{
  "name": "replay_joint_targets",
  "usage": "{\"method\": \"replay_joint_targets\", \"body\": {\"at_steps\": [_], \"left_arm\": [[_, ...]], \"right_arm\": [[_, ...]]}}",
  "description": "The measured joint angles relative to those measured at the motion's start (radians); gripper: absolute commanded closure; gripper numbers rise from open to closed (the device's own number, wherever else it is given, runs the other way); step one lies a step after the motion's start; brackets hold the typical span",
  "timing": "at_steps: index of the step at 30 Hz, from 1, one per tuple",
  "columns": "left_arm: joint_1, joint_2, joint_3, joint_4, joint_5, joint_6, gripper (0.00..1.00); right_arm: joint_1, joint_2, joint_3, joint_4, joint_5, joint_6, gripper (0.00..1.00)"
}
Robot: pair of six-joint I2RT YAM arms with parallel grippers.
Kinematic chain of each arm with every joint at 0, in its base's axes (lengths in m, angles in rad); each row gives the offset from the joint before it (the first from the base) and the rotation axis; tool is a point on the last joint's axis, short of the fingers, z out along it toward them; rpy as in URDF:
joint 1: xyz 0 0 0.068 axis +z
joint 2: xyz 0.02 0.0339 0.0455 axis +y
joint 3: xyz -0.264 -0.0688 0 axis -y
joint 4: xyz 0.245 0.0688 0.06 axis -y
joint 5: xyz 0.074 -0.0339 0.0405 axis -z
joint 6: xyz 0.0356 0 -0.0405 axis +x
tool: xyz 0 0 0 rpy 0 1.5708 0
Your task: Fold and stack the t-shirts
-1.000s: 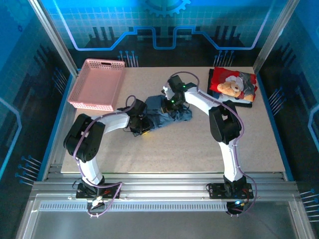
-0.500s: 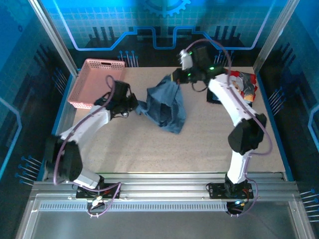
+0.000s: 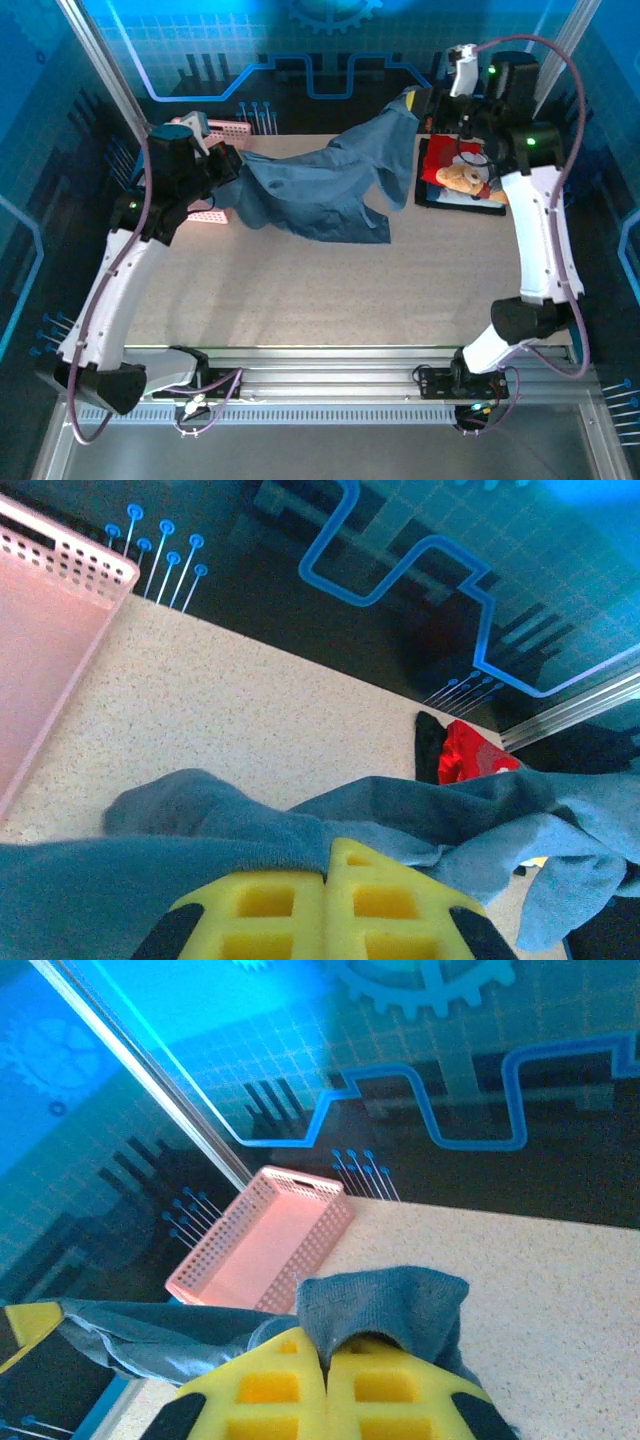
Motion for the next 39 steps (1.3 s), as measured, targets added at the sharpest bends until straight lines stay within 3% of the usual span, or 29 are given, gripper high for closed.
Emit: {"method": "replay_joint_targets", "body": {"at_steps": [8, 14, 18, 24, 29, 35, 37, 39], "left_arm": [[0.0, -0.06, 0.077, -0.05, 0.011, 0.038, 1.0], [0.002, 0.009, 0.149, -0.048, 0.023, 0.079, 1.0], [0.06, 0.079, 0.212, -0.035, 0.039, 0.098, 1.0], [0.179, 0.103, 0.307, -0.016, 0.081, 0.102, 1.0], [0.197, 0.139, 0.417, 0.018, 0.111, 0.12, 1.0], [0.209, 0.187, 0.445, 0.09, 0.151, 0.121, 1.0], [0.21, 0.167, 0.386, 0.118, 0.164, 0.115, 1.0], [0.21, 0.118, 0.267, 0.146, 0.189, 0.098, 1.0]], "right_arm": [[-0.127, -0.173, -0.042, 0.003, -0.101, 0.056, 1.0], [-0.149, -0.073, 0.081, 0.005, -0.15, 0.103, 1.0], [-0.266, 0.037, 0.159, 0.035, -0.152, 0.247, 1.0], [-0.443, 0.104, 0.092, 0.19, -0.177, 0.571, 1.0], [-0.455, 0.174, 0.151, 0.307, -0.23, 0.758, 1.0], [-0.455, 0.222, 0.269, 0.336, -0.32, 0.798, 1.0], [-0.454, 0.19, 0.227, 0.309, -0.346, 0.75, 1.0], [-0.454, 0.09, 0.049, 0.292, -0.366, 0.696, 1.0]]}}
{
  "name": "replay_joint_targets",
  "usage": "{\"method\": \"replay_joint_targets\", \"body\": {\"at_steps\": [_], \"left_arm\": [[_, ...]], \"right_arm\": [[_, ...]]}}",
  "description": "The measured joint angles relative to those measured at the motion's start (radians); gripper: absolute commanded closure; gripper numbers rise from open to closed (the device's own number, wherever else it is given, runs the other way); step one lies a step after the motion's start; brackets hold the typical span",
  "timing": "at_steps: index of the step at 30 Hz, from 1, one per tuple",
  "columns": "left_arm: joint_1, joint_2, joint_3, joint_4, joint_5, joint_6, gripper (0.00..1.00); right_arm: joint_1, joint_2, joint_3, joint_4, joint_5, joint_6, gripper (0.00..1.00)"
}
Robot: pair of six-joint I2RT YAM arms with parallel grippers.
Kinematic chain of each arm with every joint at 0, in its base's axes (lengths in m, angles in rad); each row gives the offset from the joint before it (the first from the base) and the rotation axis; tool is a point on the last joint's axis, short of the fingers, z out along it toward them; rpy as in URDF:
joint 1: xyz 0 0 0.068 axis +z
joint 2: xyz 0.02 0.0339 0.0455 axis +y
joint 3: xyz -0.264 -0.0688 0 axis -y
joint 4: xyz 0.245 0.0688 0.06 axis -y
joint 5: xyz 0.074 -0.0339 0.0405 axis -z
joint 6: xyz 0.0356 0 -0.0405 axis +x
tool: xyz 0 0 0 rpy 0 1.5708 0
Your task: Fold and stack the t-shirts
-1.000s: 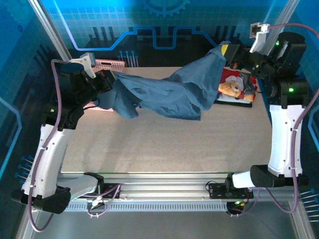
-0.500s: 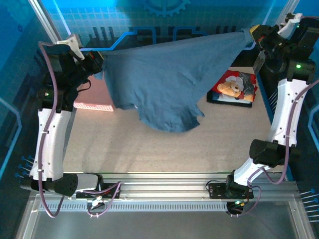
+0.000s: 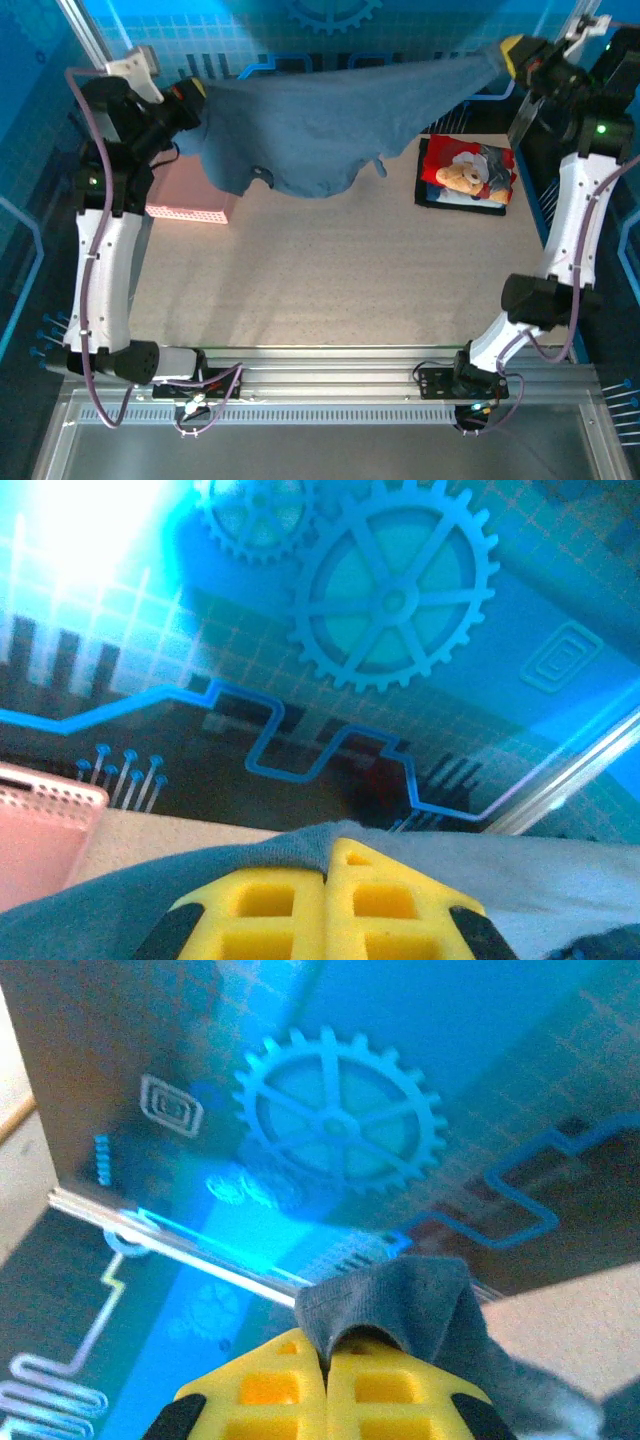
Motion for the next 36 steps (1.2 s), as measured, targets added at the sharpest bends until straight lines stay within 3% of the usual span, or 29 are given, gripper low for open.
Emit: {"method": "replay_joint_targets", "body": {"at_steps": [5, 8, 11, 13, 18, 22, 24, 25, 27, 32, 33, 36], "left_arm": [[-0.081, -0.229, -0.474, 0.018, 0.014, -0.068, 1.0], [-0.208, -0.343, -0.708, -0.017, -0.013, -0.111, 1.0], [-0.342, -0.407, -0.849, -0.063, -0.068, -0.141, 1.0], [-0.376, -0.437, -0.9, -0.092, -0.113, -0.158, 1.0], [-0.381, -0.439, -0.949, -0.084, -0.205, -0.171, 1.0], [-0.381, -0.302, -0.958, -0.015, -0.238, -0.171, 1.0], [-0.383, -0.219, -0.963, 0.026, -0.242, -0.17, 1.0], [-0.387, -0.177, -0.967, 0.049, -0.242, -0.17, 0.96], [-0.391, -0.121, -0.972, 0.079, -0.238, -0.169, 0.59], [-0.394, -0.115, -0.974, 0.098, -0.223, -0.171, 0.07], [-0.392, -0.142, -0.973, 0.079, -0.224, -0.175, 0.01], [-0.353, -0.257, -0.97, 0.005, -0.215, -0.207, 0.01]], "right_arm": [[-0.021, -0.28, -0.617, -0.013, -0.048, -0.073, 1.0], [-0.064, -0.289, -0.801, -0.106, -0.047, -0.146, 1.0], [-0.087, -0.249, -0.832, -0.219, -0.023, -0.232, 1.0], [-0.087, -0.244, -0.823, -0.256, -0.015, -0.272, 1.0], [-0.046, -0.194, -0.746, -0.293, 0.025, -0.344, 0.99], [0.044, -0.068, -0.718, -0.282, 0.08, -0.369, 0.96], [0.09, 0.028, -0.688, -0.281, 0.103, -0.373, 0.87], [0.114, 0.087, -0.662, -0.277, 0.117, -0.375, 0.78], [0.155, 0.202, -0.602, -0.272, 0.145, -0.388, 0.53], [0.211, 0.324, -0.53, -0.271, 0.211, -0.434, 0.32], [0.217, 0.311, -0.53, -0.286, 0.233, -0.452, 0.3], [0.237, 0.195, -0.585, -0.324, 0.299, -0.515, 0.26]]}}
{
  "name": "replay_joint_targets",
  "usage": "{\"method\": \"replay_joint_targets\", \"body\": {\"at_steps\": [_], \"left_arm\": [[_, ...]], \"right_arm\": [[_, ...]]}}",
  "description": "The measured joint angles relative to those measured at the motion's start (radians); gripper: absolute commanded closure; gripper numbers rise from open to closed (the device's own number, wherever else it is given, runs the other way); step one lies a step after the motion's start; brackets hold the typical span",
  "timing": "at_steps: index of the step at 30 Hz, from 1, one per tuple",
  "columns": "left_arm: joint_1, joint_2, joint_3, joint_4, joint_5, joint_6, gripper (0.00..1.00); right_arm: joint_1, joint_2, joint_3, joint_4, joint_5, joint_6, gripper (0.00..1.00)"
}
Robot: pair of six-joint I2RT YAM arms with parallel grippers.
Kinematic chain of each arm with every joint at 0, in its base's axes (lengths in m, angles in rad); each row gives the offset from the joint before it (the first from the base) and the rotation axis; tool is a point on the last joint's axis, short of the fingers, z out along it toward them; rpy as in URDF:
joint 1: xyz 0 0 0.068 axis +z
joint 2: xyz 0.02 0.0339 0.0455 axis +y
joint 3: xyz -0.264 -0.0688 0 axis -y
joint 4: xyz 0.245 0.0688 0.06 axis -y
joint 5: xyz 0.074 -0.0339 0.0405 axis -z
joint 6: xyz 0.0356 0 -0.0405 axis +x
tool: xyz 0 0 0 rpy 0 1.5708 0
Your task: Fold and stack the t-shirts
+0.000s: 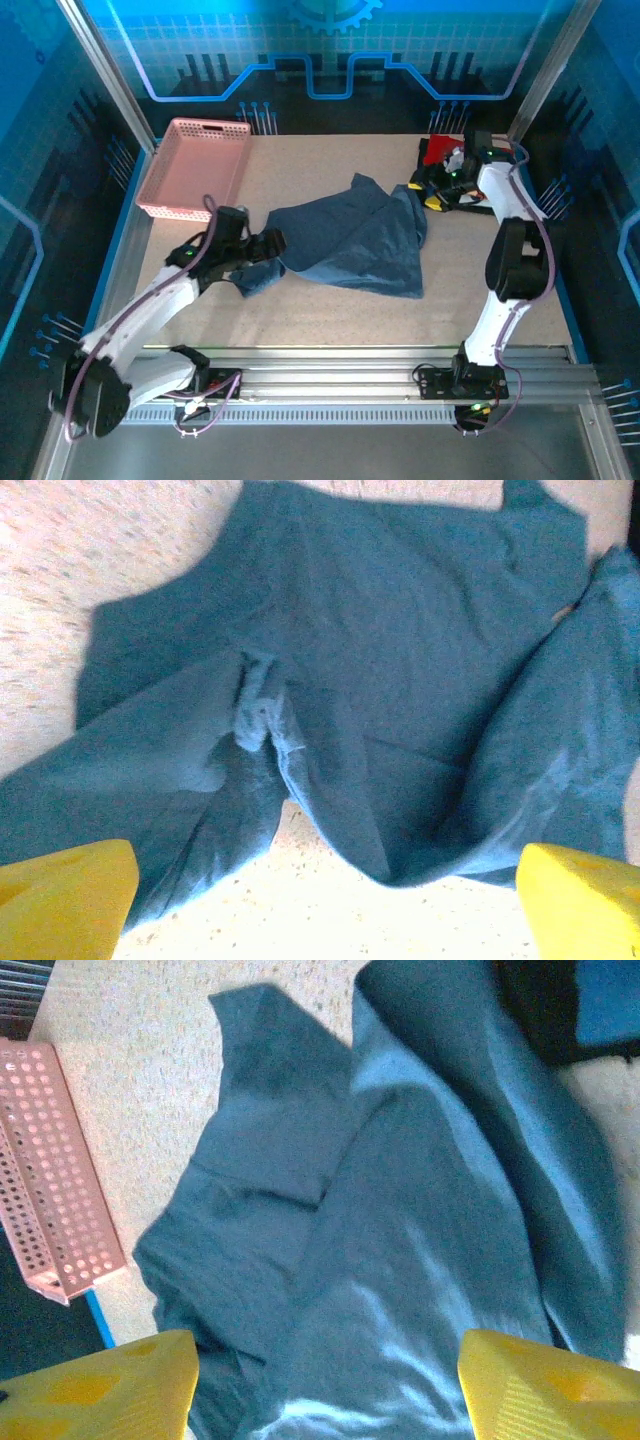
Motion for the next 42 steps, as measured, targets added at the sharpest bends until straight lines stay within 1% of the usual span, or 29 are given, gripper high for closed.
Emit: {"method": "replay_joint_targets", "body": {"at_steps": [4, 7, 8, 10, 14, 18, 22, 27, 31, 35, 42], "left_arm": [[0.144, -0.15, 0.004, -0.144, 0.035, -0.042, 0.01], [0.228, -0.195, -0.011, -0.265, 0.062, -0.07, 0.02], [0.241, -0.2, -0.023, -0.294, 0.072, -0.078, 0.03], [0.254, -0.2, -0.068, -0.339, 0.098, -0.1, 0.08], [0.259, -0.172, -0.166, -0.344, 0.185, -0.165, 0.2], [0.261, -0.157, -0.235, -0.312, 0.255, -0.25, 0.27], [0.261, -0.176, -0.29, -0.231, 0.3, -0.35, 0.36], [0.261, -0.174, -0.372, -0.09, 0.311, -0.468, 0.43], [0.261, -0.133, -0.388, 0.023, 0.311, -0.537, 0.45], [0.261, -0.106, -0.388, 0.114, 0.31, -0.575, 0.48], [0.261, -0.038, -0.388, 0.171, 0.31, -0.593, 0.5]], "right_arm": [[0.023, -0.288, -0.21, -0.065, 0.046, -0.054, 0.27], [0.041, -0.467, -0.413, -0.095, 0.045, -0.058, 0.28], [0.049, -0.496, -0.472, -0.1, 0.045, -0.055, 0.28], [0.065, -0.518, -0.602, -0.098, 0.047, -0.04, 0.3], [0.072, -0.506, -0.772, -0.085, 0.055, -0.013, 0.33], [0.072, -0.475, -0.809, -0.042, 0.07, -0.006, 0.35], [0.072, -0.437, -0.816, 0.018, 0.077, -0.006, 0.37], [0.072, -0.408, -0.822, 0.048, 0.08, -0.007, 0.39], [0.072, -0.397, -0.822, 0.061, 0.08, -0.011, 0.4], [0.072, -0.396, -0.822, 0.065, 0.08, -0.014, 0.4], [0.072, -0.396, -0.822, 0.066, 0.08, -0.018, 0.41]]}}
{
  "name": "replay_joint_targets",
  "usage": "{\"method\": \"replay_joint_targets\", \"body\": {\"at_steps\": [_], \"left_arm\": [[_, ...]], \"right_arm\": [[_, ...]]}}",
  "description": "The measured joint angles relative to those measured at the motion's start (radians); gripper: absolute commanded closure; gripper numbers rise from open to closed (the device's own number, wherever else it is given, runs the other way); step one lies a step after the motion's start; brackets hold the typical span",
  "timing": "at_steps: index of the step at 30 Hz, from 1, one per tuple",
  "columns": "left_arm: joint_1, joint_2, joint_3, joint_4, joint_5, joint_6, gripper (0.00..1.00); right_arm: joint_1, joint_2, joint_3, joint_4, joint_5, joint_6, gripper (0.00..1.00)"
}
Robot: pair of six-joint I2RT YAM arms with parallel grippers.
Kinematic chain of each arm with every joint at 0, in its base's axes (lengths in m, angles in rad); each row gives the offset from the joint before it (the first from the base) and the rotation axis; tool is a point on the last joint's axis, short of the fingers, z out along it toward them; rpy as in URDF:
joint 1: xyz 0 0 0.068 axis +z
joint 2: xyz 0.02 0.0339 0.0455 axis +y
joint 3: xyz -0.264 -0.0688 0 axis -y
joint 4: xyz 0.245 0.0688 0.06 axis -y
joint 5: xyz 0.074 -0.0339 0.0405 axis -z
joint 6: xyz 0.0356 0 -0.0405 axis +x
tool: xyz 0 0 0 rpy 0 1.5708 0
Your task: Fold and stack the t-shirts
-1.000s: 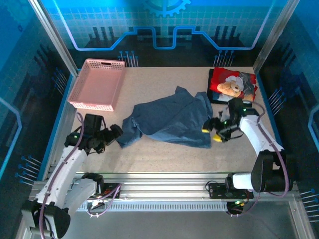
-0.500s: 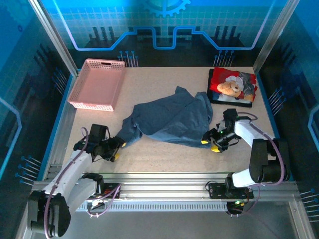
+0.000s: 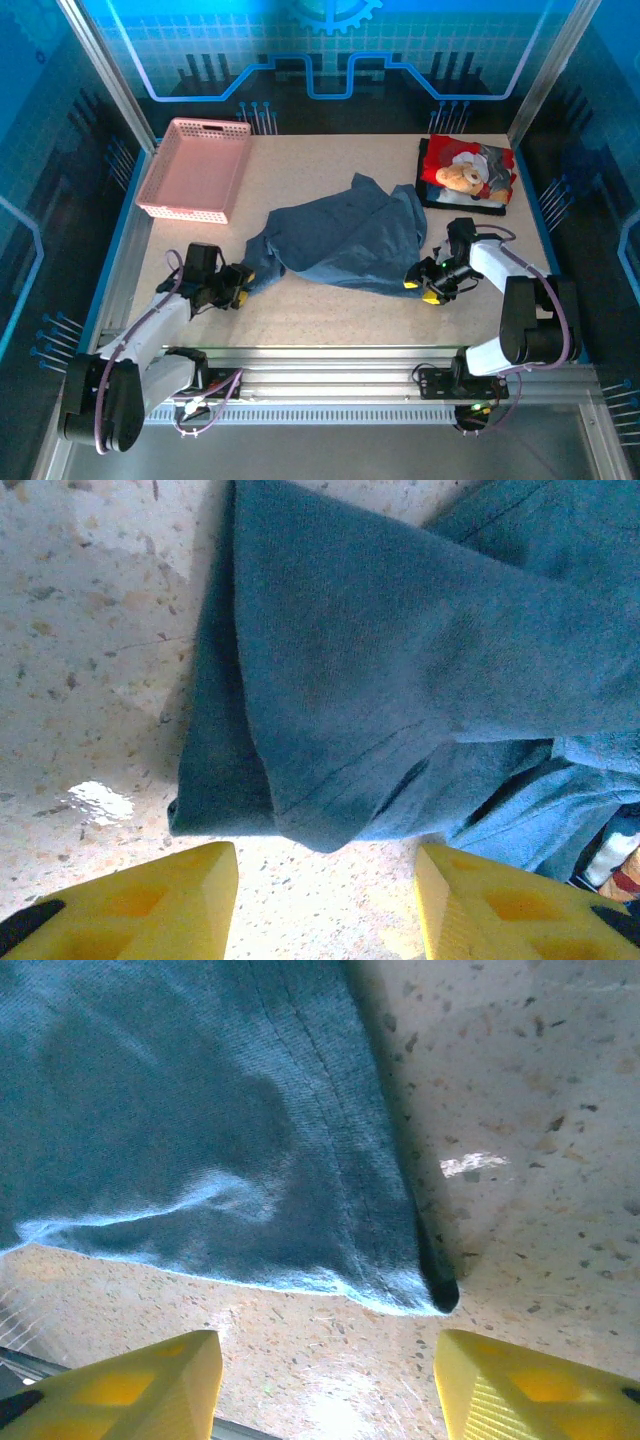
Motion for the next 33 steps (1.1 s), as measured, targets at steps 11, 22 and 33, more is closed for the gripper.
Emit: {"method": "replay_joint_targets", "body": {"at_steps": [11, 22, 33], "left_arm": [[0.0, 0.056, -0.004, 0.121, -0.007, -0.051, 0.63], [0.0, -0.001, -0.004, 0.037, -0.007, -0.054, 0.57], [0.0, 0.023, -0.024, 0.032, -0.022, -0.074, 0.56]], "right_arm": [[0.0, 0.004, 0.0, 0.003, 0.0, -0.004, 0.42], [-0.002, 0.005, -0.008, 0.002, -0.002, -0.008, 0.42], [-0.003, 0.009, -0.005, 0.0, -0.005, -0.023, 0.42]]}}
